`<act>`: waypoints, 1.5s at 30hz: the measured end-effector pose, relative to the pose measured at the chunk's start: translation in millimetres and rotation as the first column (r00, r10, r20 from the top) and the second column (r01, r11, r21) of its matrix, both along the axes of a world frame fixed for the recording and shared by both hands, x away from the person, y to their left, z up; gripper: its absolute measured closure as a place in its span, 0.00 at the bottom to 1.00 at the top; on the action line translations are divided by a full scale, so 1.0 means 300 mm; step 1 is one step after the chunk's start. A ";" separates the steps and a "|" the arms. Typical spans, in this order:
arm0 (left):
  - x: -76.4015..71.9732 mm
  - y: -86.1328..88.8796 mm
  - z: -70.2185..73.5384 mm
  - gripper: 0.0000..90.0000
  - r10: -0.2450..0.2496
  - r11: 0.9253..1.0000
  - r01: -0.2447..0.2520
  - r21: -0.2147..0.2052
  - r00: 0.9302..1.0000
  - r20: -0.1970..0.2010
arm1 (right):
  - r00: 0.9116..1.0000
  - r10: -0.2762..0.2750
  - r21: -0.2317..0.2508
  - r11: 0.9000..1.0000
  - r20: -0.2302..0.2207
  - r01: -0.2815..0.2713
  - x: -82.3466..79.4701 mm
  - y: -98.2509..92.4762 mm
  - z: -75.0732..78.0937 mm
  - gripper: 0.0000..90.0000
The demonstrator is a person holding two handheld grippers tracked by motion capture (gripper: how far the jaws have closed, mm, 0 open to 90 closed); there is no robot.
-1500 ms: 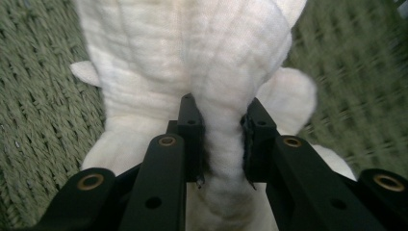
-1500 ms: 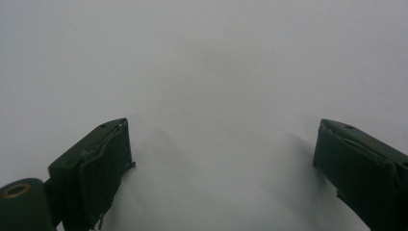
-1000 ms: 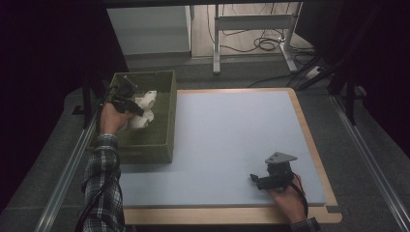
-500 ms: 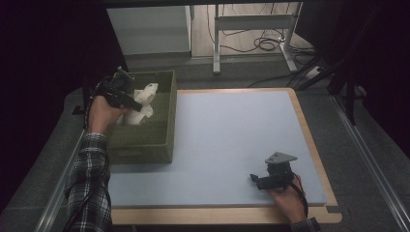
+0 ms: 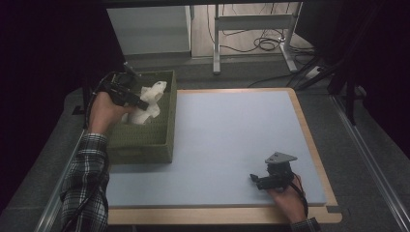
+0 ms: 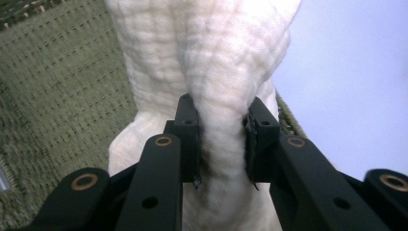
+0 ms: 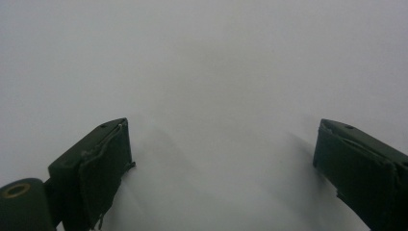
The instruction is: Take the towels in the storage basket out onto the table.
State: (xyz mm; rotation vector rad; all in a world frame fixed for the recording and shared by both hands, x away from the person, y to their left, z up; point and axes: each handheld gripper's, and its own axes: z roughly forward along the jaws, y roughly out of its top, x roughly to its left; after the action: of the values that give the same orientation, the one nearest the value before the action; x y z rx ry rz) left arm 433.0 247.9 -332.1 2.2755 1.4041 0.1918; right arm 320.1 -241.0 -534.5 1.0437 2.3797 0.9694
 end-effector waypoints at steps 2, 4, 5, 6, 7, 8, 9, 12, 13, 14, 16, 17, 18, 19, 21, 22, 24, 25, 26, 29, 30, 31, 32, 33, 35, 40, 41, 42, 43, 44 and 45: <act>-0.005 -0.014 0.010 0.80 -0.017 1.000 0.017 0.003 1.000 0.004 | 1.000 0.000 0.000 1.000 0.000 0.000 0.000 0.000 0.000 0.07; -0.011 -0.033 0.023 0.80 -0.035 0.999 0.035 0.001 0.999 0.009 | 1.000 0.000 0.000 1.000 0.000 0.000 0.000 0.000 0.000 0.07; -0.014 -0.042 0.029 0.80 -0.042 0.999 0.042 0.002 0.999 0.013 | 1.000 0.001 0.000 1.000 -0.001 -0.001 0.000 0.000 0.000 0.07; -0.017 -0.052 0.035 0.80 -0.051 0.999 0.051 0.002 0.999 0.016 | 1.000 0.001 0.000 1.000 -0.001 -0.001 0.000 0.000 0.000 0.07; -0.019 -0.059 0.039 0.80 -0.057 0.998 0.057 -0.002 0.998 0.018 | 1.000 0.000 0.000 1.000 -0.001 0.000 0.000 0.000 0.000 0.07; -0.022 -0.072 0.047 0.80 -0.068 0.998 0.068 -0.003 0.997 0.021 | 1.000 0.001 -0.001 1.000 -0.002 -0.001 0.000 0.000 0.001 0.07; -0.025 -0.084 0.052 0.80 -0.075 0.997 0.075 0.000 0.997 0.026 | 1.000 0.001 -0.001 1.000 -0.003 -0.001 0.000 0.000 0.001 0.07; -0.032 -0.126 0.065 0.79 -0.110 0.994 0.110 0.002 0.993 0.035 | 1.000 0.001 -0.001 1.000 -0.002 -0.001 -0.001 0.000 0.001 0.07; -0.033 -0.137 0.067 0.79 -0.119 0.993 0.119 0.005 0.992 0.040 | 1.000 0.001 0.000 1.000 -0.003 -0.001 -0.001 0.000 0.001 0.07; -0.034 -0.151 0.070 0.79 -0.131 0.991 0.131 0.007 0.990 0.042 | 1.000 0.001 0.000 1.000 -0.003 -0.001 -0.001 0.000 0.001 0.07; -0.036 -0.177 0.072 0.79 -0.150 0.989 0.150 0.005 0.988 0.042 | 1.000 0.001 0.000 1.000 -0.003 -0.001 -0.001 0.000 0.001 0.07; -0.036 -0.192 0.074 0.79 -0.163 0.987 0.162 0.012 0.986 0.043 | 1.000 0.001 0.000 1.000 -0.003 -0.001 0.000 0.000 0.001 0.07; -0.037 -0.211 0.075 0.79 -0.176 0.984 0.175 0.012 0.983 0.044 | 1.000 0.001 0.000 1.000 -0.003 -0.001 0.000 0.000 0.001 0.07; -0.037 -0.224 0.075 0.79 -0.183 0.983 0.183 0.011 0.982 0.045 | 1.000 0.001 0.000 1.000 -0.002 -0.001 0.000 0.000 0.001 0.07; -0.037 -0.257 0.074 0.79 -0.205 0.979 0.204 0.012 0.978 0.049 | 1.000 0.001 0.000 1.000 -0.002 -0.001 0.000 0.000 0.001 0.07; -0.037 -0.273 0.073 0.79 -0.218 0.976 0.217 0.013 0.975 0.048 | 1.000 0.001 0.000 1.000 -0.002 -0.001 0.000 0.000 0.001 0.07; -0.036 -0.307 0.069 0.79 -0.239 0.971 0.239 0.015 0.970 0.050 | 1.000 0.002 0.000 1.000 -0.001 -0.002 0.000 0.000 0.000 0.07; -0.035 -0.328 0.066 0.79 -0.254 0.967 0.253 0.018 0.966 0.051 | 1.000 0.002 -0.001 1.000 -0.001 -0.002 0.000 -0.001 0.000 0.07; -0.035 -0.344 0.063 0.79 -0.263 0.965 0.263 0.017 0.963 0.051 | 1.000 0.002 0.000 1.000 -0.002 -0.002 0.000 0.000 0.000 0.07; -0.034 -0.388 0.055 0.78 -0.285 0.958 0.285 0.021 0.957 0.049 | 1.000 0.002 0.000 1.000 -0.002 -0.002 0.000 0.000 0.000 0.07; -0.034 -0.404 0.049 0.78 -0.294 0.956 0.294 0.018 0.954 0.050 | 1.000 0.002 0.000 1.000 -0.002 -0.002 0.000 -0.001 0.000 0.07; -0.034 -0.421 0.044 0.78 -0.306 0.952 0.305 0.019 0.951 0.047 | 1.000 0.002 0.000 1.000 -0.003 -0.002 0.000 0.000 0.000 0.07; -0.035 -0.442 0.035 0.78 -0.318 0.948 0.317 0.021 0.947 0.046 | 1.000 0.002 0.001 1.000 -0.003 -0.002 0.000 -0.001 0.000 0.07; -0.035 -0.459 0.029 0.78 -0.327 0.945 0.326 0.023 0.944 0.043 | 1.000 0.002 0.000 1.000 -0.003 -0.002 0.000 -0.001 0.001 0.07; -0.035 -0.491 0.015 0.78 -0.346 0.938 0.345 0.028 0.937 0.042 | 1.000 0.003 0.000 1.000 -0.003 -0.003 0.000 -0.001 0.001 0.07; -0.031 -0.571 -0.015 0.78 -0.384 0.923 0.383 0.038 0.923 0.035 | 1.000 0.004 0.000 1.000 -0.003 -0.004 0.000 -0.001 0.000 0.07; -0.030 -0.584 -0.021 0.78 -0.389 0.921 0.387 0.038 0.921 0.036 | 1.000 0.004 0.003 1.000 -0.003 -0.004 0.000 0.000 0.000 0.07; -0.028 -0.599 -0.028 0.78 -0.397 0.917 0.396 0.035 0.917 0.037 | 1.000 0.004 0.002 1.000 -0.003 -0.004 0.000 0.000 0.000 0.07; -0.026 -0.616 -0.036 0.78 -0.404 0.915 0.403 0.035 0.914 0.036 | 1.000 0.005 0.001 1.000 -0.003 -0.005 0.000 -0.001 0.000 0.07; -0.025 -0.632 -0.045 0.78 -0.410 0.912 0.409 0.035 0.911 0.038 | 1.000 0.006 0.000 1.000 -0.003 -0.006 0.000 -0.001 0.000 0.07; -0.022 -0.648 -0.054 0.78 -0.415 0.910 0.413 0.037 0.909 0.036 | 1.000 0.007 -0.001 1.000 -0.002 -0.007 0.000 -0.001 0.000 0.07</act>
State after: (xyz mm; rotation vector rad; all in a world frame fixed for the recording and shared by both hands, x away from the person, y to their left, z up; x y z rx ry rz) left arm 426.3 53.3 -348.4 2.5139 0.8695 0.1219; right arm 320.3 -241.4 -534.4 1.0373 2.3870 0.9700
